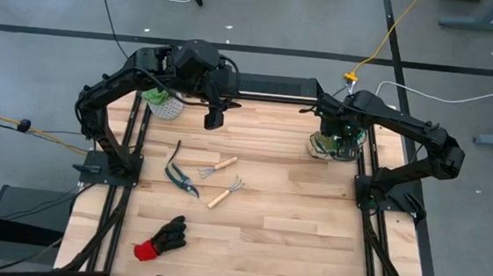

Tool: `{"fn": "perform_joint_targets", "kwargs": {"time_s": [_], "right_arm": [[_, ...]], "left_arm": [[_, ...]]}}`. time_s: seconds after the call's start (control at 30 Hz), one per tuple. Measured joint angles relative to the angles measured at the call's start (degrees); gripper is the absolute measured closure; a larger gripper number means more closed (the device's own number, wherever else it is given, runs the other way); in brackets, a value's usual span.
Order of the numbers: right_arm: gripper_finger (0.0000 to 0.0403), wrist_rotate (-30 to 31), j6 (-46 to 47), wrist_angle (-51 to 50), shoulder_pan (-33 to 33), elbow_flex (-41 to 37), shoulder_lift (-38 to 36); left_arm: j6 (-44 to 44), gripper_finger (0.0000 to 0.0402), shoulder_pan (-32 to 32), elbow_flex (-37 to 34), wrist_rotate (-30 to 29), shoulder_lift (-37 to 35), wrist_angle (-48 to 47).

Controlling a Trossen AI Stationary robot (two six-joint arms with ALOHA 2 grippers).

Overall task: Pick & Place Garden tools in Gardening bag
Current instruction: Put the green spray bottle into the brown gardening bag

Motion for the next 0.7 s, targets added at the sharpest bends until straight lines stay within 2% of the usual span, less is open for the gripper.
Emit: {"fn": "perform_joint_targets", "kwargs": {"time_s": [0.2,0.47,0.7], "right_arm": [[0.0220,8.08,-3.46,0.85,0.01,-4.10,0.00],[0.0222,8.40,-4.42,1.93,0.02,-6.26,0.00],[0.0255,8.44,-4.42,2.26,0.02,-6.27,0.00]], "left_arm": [[-0.02,0.0262,-0.02,0.00,0.00,0.00,0.00],[-0.85,0.0262,-0.02,0.00,0.01,0.00,-0.02],[-0.95,0.0262,-0.02,0.00,0.02,0.00,0.00]]}}
